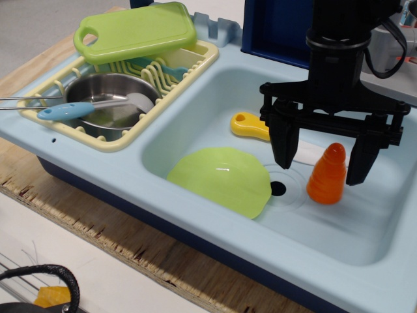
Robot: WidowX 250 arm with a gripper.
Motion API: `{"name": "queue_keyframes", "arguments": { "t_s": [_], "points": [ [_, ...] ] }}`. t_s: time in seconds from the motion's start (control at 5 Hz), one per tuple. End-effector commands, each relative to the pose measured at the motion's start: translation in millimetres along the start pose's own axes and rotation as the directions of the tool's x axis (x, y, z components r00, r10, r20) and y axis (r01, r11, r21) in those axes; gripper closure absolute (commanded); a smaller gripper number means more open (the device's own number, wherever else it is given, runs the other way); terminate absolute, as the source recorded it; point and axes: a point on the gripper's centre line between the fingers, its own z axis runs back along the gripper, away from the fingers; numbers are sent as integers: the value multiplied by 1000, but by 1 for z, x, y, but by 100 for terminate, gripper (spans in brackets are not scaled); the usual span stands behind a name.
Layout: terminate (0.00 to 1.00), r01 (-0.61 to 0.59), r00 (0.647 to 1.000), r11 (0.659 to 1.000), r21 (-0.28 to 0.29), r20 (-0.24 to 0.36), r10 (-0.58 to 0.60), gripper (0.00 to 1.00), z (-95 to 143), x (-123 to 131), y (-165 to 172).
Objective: Put carrot on plate
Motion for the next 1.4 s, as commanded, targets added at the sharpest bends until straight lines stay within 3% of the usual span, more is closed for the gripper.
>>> {"name": "queue_keyframes", "arguments": {
  "t_s": [0.0, 1.0, 1.2],
  "points": [
    [0, 0, 1000, 1000, 0, 0, 0, 0, 0, 0, 0],
    [0, 25, 1000, 1000, 14, -13, -25, 0, 1, 19, -17],
    [0, 16, 1000, 1000, 20, -10, -15, 100, 0, 18, -16]
  ]
}}
